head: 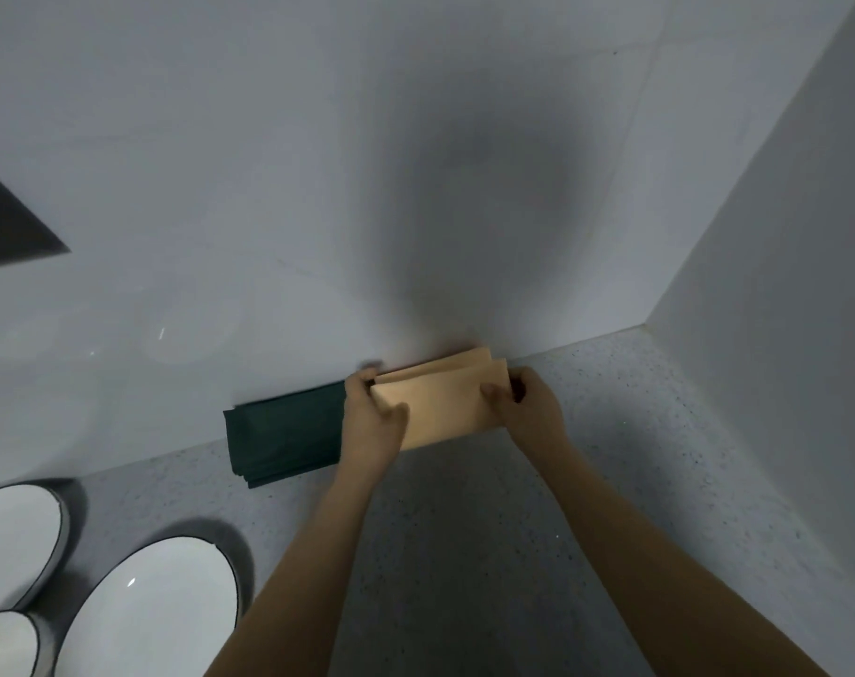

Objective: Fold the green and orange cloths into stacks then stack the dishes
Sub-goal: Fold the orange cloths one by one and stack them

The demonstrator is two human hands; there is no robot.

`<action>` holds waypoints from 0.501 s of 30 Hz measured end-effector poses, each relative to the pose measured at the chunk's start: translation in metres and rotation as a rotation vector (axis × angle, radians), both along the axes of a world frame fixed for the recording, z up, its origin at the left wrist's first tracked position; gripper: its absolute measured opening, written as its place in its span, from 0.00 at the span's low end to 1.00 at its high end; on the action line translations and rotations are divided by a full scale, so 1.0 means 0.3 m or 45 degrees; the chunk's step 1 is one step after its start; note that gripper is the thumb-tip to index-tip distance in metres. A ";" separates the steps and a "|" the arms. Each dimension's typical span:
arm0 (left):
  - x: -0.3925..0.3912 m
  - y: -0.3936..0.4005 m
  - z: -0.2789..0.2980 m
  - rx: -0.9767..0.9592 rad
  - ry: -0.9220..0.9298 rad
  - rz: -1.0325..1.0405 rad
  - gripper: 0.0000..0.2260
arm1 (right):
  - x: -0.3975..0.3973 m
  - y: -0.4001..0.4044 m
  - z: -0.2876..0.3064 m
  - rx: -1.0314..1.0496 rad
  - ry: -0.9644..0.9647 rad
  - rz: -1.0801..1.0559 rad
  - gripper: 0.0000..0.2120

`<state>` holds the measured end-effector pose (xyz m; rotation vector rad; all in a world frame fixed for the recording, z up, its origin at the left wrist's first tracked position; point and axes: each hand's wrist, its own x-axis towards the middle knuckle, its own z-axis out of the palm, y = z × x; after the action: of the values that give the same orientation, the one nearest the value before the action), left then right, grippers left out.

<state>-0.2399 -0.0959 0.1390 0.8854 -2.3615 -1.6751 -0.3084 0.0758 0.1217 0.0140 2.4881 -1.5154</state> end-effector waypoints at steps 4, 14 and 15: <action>-0.057 0.038 -0.045 -0.171 0.141 0.110 0.25 | -0.047 -0.051 -0.019 0.071 0.133 -0.069 0.16; -0.126 0.080 -0.142 -0.275 0.151 0.209 0.26 | -0.123 -0.096 -0.122 0.027 0.141 -0.149 0.13; -0.133 0.080 -0.149 -0.301 0.163 0.223 0.25 | -0.128 -0.097 -0.131 0.043 0.139 -0.153 0.11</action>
<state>-0.2797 -0.0719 0.0942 0.8839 -2.2635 -1.3147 -0.3468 0.0466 0.0825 0.0908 2.6417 -1.5598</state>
